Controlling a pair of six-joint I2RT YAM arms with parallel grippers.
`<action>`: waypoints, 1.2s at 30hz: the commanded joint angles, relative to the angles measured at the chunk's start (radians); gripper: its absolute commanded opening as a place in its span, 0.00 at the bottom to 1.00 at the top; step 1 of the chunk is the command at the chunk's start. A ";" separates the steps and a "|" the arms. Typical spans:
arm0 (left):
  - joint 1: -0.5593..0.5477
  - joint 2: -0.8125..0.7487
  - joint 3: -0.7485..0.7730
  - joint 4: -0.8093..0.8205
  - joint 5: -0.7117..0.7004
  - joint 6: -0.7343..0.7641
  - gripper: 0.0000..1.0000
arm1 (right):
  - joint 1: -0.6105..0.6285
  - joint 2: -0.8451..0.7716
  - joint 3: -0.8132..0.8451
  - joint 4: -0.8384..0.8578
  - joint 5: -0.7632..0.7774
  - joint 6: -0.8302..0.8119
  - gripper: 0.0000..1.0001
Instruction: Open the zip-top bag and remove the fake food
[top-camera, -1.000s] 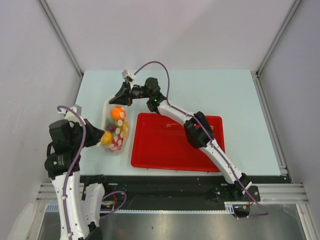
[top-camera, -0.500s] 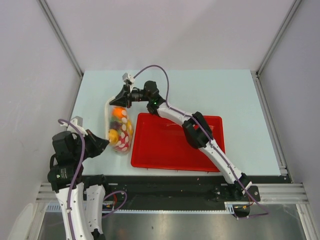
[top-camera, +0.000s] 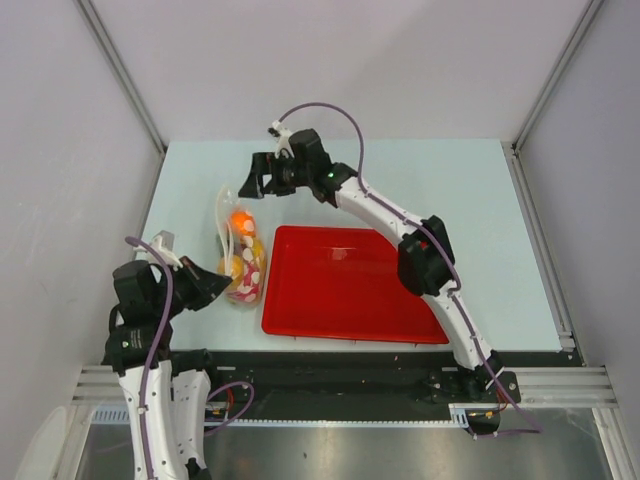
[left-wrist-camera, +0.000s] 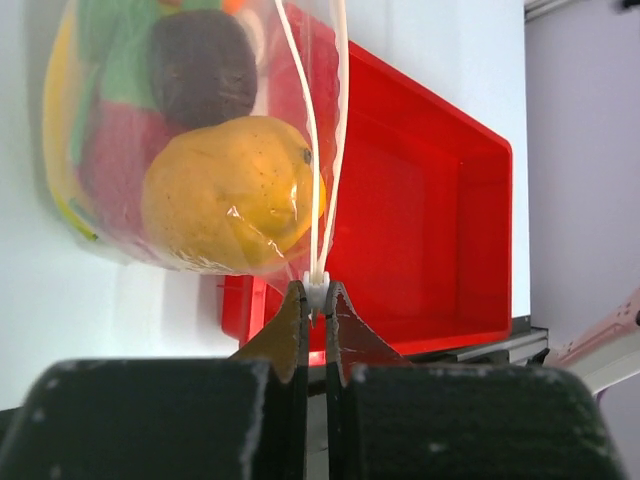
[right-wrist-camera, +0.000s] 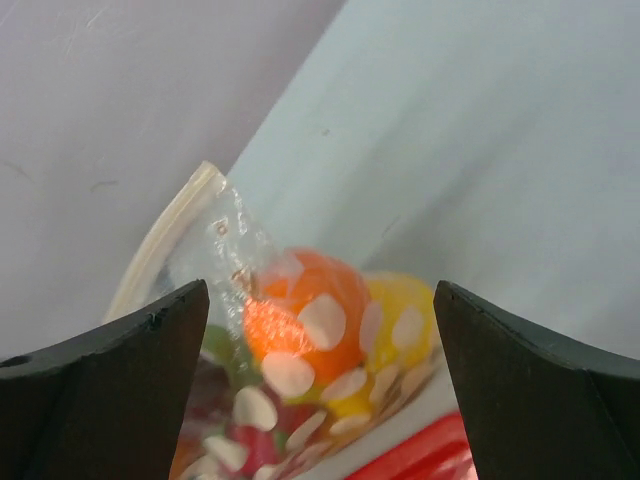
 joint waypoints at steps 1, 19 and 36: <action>0.003 -0.024 -0.046 0.100 0.076 -0.037 0.00 | -0.026 -0.123 0.150 -0.548 0.136 0.127 1.00; 0.003 -0.023 -0.077 0.114 0.100 -0.033 0.00 | 0.192 -0.162 0.147 -0.626 0.234 0.087 0.76; 0.005 0.227 0.177 0.123 -0.203 -0.117 0.76 | 0.192 -0.189 0.103 -0.683 0.225 0.081 0.02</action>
